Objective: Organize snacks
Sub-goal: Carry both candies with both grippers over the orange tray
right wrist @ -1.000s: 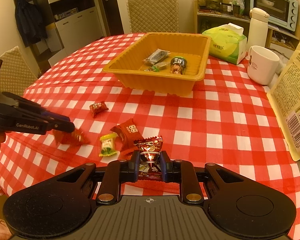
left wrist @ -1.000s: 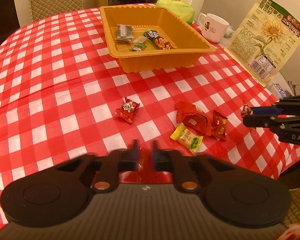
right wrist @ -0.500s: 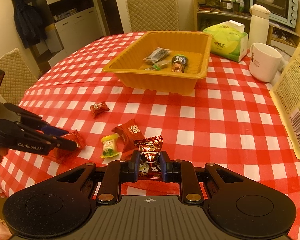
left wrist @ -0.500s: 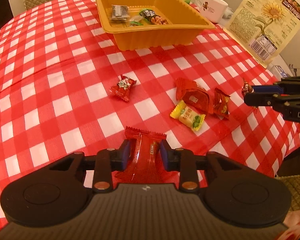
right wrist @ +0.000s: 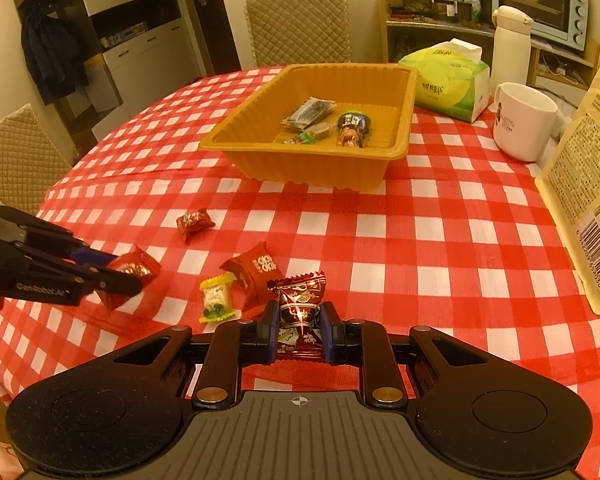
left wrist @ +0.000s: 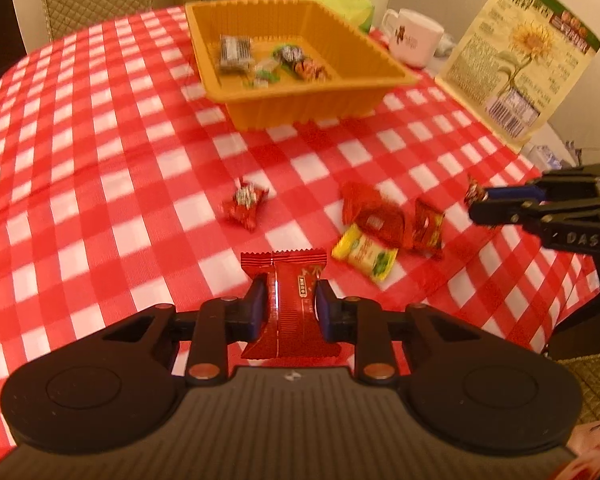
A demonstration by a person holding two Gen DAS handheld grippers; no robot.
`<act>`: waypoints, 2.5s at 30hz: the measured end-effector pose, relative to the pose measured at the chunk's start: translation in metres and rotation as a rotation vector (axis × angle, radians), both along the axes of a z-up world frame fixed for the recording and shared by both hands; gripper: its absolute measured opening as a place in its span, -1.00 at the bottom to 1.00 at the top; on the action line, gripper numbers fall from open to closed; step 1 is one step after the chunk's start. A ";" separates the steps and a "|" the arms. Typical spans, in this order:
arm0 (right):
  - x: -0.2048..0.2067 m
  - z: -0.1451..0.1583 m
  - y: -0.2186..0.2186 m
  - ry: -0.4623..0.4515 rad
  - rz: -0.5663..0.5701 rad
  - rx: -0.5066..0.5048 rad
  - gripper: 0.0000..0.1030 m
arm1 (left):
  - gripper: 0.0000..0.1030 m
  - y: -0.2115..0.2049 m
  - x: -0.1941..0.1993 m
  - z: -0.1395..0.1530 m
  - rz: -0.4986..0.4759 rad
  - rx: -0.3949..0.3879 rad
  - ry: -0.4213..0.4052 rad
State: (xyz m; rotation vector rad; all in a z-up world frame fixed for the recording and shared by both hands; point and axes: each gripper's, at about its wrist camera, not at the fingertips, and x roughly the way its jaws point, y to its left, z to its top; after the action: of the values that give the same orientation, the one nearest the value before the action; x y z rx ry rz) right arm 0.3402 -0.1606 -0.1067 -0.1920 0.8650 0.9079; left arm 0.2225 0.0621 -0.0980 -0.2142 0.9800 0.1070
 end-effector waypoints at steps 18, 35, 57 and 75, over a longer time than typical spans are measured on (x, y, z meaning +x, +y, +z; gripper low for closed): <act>0.042 0.034 0.031 -0.038 -0.020 0.095 -0.58 | -0.54 0.031 0.060 0.061 -0.007 0.048 -0.177; 0.102 0.051 0.074 -0.060 -0.115 0.142 -0.58 | -0.54 0.046 0.154 0.053 -0.038 0.029 -0.187; 0.126 0.041 0.071 -0.029 -0.206 0.119 -0.58 | -0.53 0.042 0.210 0.014 -0.079 0.008 -0.096; 0.146 0.037 0.083 -0.015 -0.217 0.118 -0.58 | -0.53 0.072 0.209 0.026 -0.033 0.030 -0.118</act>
State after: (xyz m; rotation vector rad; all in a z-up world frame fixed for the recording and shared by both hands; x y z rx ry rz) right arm 0.4866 -0.0772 -0.0697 -0.0026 0.7987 0.7507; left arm 0.4319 0.1336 -0.0719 -0.1743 0.8636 0.0778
